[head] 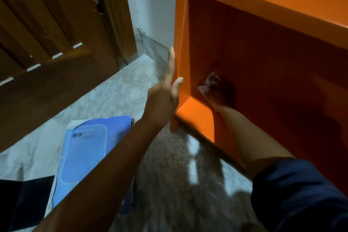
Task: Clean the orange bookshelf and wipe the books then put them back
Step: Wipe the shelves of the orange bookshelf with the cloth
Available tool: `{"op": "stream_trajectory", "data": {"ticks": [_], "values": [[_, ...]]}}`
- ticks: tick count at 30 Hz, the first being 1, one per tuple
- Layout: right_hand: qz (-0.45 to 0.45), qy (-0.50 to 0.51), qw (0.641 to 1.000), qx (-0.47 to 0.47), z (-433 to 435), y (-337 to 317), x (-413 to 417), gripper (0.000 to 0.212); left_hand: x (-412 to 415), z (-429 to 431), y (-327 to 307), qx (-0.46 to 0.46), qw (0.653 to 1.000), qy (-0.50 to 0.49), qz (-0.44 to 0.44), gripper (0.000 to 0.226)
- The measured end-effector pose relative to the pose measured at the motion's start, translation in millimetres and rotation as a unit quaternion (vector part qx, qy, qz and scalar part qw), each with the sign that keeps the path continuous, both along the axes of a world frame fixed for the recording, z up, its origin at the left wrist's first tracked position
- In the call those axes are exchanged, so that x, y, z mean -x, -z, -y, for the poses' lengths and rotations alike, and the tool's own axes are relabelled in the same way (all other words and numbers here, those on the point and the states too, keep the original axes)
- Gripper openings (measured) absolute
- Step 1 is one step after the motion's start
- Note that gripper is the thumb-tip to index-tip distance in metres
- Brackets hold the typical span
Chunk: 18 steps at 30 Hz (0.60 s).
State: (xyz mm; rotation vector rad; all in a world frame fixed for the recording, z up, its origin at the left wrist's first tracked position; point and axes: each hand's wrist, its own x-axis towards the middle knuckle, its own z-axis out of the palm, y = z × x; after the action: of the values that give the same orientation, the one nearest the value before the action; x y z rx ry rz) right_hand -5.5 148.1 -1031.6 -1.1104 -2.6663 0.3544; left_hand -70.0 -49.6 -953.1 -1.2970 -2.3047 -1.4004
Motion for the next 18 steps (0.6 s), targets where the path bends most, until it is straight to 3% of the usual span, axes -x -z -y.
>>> {"op": "stream_trajectory", "data": {"ticks": [4, 6, 9, 13, 18], "values": [[0.049, 0.001, 0.998, -0.037, -13, 3, 8, 0.061, 3, 1, 3, 0.001, 1.000, 0.016, 0.000, 0.060], [0.039, -0.019, 0.997, -0.064, -7, -3, 4, 0.053, 3, 2, 2, 0.002, 1.000, 0.014, -0.002, 0.058], [-0.009, -0.020, 1.000, -0.013, 4, -6, 0, 0.039, 2, 2, 1, 0.005, 1.000, 0.013, -0.002, 0.059], [0.049, 0.022, 0.997, 0.056, 19, -2, 0, 0.036, 1, 1, 0, 0.007, 1.000, -0.003, -0.010, 0.061], [-0.031, -0.064, 0.994, 0.087, 45, 11, -15, 0.054, -1, 0, -2, 0.002, 1.000, -0.019, -0.003, 0.058]]}}
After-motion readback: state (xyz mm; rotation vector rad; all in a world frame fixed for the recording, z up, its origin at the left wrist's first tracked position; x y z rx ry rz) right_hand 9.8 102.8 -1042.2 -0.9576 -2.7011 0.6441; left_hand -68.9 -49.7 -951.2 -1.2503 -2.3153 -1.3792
